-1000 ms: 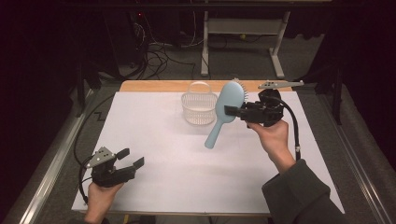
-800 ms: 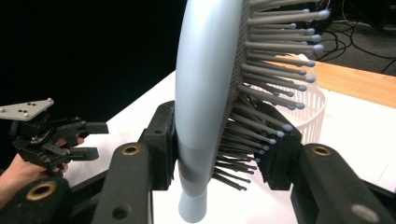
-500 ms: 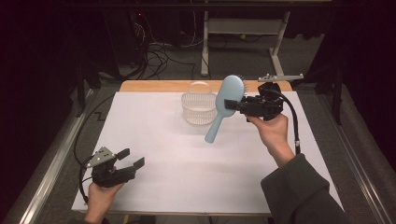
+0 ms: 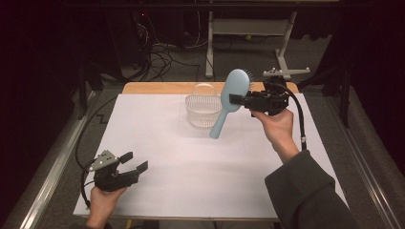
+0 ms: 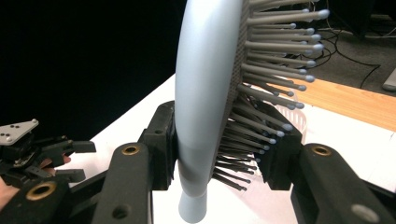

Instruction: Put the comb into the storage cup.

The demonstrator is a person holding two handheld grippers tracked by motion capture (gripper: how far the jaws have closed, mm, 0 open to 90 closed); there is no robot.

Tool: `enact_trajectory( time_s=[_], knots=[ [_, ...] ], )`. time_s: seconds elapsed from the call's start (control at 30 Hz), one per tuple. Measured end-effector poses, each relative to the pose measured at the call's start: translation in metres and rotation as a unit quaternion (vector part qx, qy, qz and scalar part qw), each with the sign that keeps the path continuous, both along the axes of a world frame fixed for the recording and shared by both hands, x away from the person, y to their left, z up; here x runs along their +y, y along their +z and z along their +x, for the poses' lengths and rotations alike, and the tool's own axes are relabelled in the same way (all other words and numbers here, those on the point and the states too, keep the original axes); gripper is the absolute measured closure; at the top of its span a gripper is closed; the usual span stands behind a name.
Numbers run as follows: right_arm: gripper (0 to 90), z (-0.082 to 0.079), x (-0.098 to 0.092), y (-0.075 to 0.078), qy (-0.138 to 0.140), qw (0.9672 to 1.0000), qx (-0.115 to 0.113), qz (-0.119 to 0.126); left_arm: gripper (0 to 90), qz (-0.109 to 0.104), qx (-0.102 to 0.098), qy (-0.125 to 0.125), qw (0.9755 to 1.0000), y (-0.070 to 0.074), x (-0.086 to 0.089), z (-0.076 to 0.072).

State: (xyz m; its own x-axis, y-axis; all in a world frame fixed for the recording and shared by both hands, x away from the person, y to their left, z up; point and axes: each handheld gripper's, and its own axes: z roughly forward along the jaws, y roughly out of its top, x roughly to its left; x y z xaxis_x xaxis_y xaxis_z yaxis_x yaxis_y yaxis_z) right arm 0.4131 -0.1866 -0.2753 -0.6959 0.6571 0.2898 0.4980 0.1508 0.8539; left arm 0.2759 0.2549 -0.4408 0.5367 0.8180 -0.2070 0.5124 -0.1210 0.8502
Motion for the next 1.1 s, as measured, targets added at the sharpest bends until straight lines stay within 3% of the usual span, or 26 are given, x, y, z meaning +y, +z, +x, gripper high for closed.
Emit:
enact_trajectory(
  time_s=[1.1],
  knots=[
    [55.0, 0.026, 0.004, 0.0, -0.033, 0.9994, -0.002, -0.001, 26.1, 0.009, 0.0, -0.001, 1.0, -0.002, -0.001, 0.0]
  ],
)
